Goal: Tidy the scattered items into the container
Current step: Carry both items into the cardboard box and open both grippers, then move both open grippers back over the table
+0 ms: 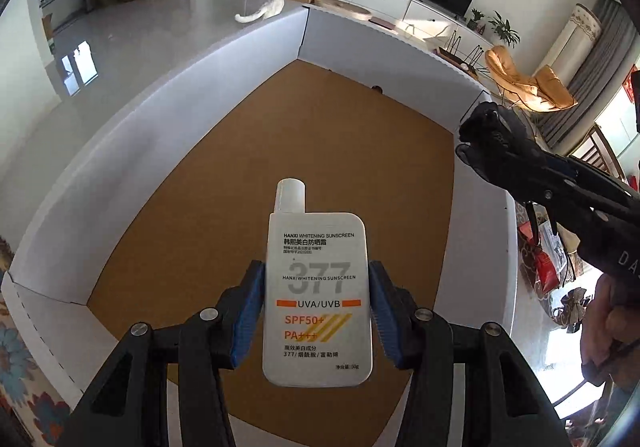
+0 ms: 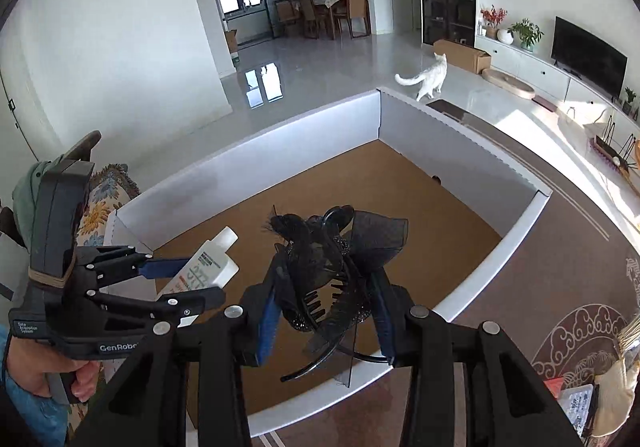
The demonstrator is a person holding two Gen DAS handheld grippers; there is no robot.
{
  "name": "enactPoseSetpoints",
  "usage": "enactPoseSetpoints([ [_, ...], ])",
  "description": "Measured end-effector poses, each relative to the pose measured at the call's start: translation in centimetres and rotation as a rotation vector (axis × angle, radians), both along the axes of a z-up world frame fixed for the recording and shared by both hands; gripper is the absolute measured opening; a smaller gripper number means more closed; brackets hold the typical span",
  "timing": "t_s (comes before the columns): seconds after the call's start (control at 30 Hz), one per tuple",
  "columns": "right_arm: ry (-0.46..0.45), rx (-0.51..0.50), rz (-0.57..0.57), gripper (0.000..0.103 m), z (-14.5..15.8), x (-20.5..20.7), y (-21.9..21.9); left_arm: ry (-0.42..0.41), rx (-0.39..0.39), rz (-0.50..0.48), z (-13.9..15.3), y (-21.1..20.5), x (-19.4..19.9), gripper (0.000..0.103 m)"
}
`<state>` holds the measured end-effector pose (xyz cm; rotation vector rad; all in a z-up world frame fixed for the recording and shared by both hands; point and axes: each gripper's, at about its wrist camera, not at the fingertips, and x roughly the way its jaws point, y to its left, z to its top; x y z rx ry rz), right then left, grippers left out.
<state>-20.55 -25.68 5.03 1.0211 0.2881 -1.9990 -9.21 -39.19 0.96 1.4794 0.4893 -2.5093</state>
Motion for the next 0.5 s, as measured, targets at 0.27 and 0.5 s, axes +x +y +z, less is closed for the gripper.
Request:
enactPoseSetpoints([
  [0.27,-0.131,0.001,-0.084,0.069,-3.7,-1.8,-1.7,-0.005,-0.002,0.070,-0.9,-1.3,1.0,0.092],
  [0.5,-0.006,-0.100,-0.112,0.069,-1.3,0.2,4.3,0.118,-0.105,0.000,2.4,3.6,1.7,0.092],
])
